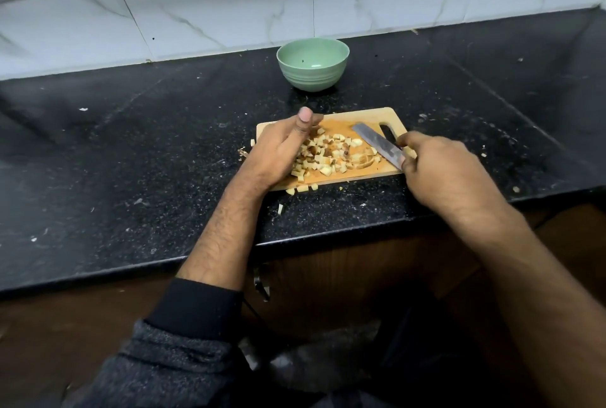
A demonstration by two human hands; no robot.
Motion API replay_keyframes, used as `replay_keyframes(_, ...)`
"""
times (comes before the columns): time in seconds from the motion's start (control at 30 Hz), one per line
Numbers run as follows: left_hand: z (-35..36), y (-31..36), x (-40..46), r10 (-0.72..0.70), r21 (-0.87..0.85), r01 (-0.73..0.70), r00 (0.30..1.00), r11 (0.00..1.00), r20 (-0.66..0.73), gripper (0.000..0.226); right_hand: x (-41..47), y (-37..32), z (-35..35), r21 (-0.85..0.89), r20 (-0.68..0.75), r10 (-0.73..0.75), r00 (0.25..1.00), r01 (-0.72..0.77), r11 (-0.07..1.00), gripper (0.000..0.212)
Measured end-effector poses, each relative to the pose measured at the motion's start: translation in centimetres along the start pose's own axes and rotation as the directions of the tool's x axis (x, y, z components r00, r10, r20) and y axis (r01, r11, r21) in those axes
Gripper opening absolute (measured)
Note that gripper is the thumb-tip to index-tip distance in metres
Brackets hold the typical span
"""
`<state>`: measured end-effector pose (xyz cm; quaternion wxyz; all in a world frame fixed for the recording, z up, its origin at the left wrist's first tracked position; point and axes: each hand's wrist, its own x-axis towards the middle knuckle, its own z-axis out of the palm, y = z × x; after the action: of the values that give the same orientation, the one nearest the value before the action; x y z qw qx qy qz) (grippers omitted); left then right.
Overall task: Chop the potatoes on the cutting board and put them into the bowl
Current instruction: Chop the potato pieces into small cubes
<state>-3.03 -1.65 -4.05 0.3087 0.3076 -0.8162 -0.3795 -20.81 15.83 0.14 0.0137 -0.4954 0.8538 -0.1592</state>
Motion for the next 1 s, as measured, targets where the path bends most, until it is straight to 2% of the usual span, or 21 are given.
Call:
replay_keyframes(0.1, 0.3, 0.0, 0.2, 0.174, 0.224, -0.19, 0.981, 0.956, 0.086, 0.087, -1.3, -0.7, 0.9, -0.019, 0.029, 0.001, 1.0, 0.0, 1.0, 0.033)
replay_keyframes(0.17, 0.8, 0.2, 0.2, 0.271, 0.435, -0.315, 0.949, 0.844, 0.161, 0.083, -1.9, -1.0, 1.4, -0.033, 0.034, 0.006, 0.999, -0.005, 0.999, 0.036)
replay_keyframes(0.27, 1.6, 0.6, 0.2, 0.299, 0.612, -0.358, 0.933, 0.705, 0.202, 0.09, -1.7, -1.7, 1.8, -0.044, 0.047, 0.038, 0.998, -0.036, 0.998, 0.039)
replay_keyframes(0.4, 2.8, 1.2, 0.6, 0.258, 0.699, -0.302, 0.951, 0.649, 0.171, 0.097, -1.5, -3.3, 2.4, -0.07, 0.05, 0.06, 0.997, -0.056, 0.996, 0.028)
replay_keyframes(0.63, 2.9, 1.4, 0.9, 0.15, 0.692, -0.162, 0.986, 0.704, 0.078, 0.074, -0.7, -5.3, 2.3, 0.106, 0.02, -0.007, 1.0, 0.004, 0.994, 0.021)
replay_keyframes(0.8, 2.1, 1.5, 0.8, 0.092, 0.502, -0.045, 0.993, 0.863, -0.068, 0.042, -0.5, -5.8, 2.5, 0.246, 0.027, 0.013, 1.0, -0.019, 0.969, 0.028)
replay_keyframes(1.0, 1.6, 1.5, 0.6, 0.021, 0.316, 0.012, 0.995, 0.949, -0.099, 0.036, -0.8, -4.8, 1.5, 0.301, -0.049, 0.003, 0.999, 0.012, 0.954, 0.034)
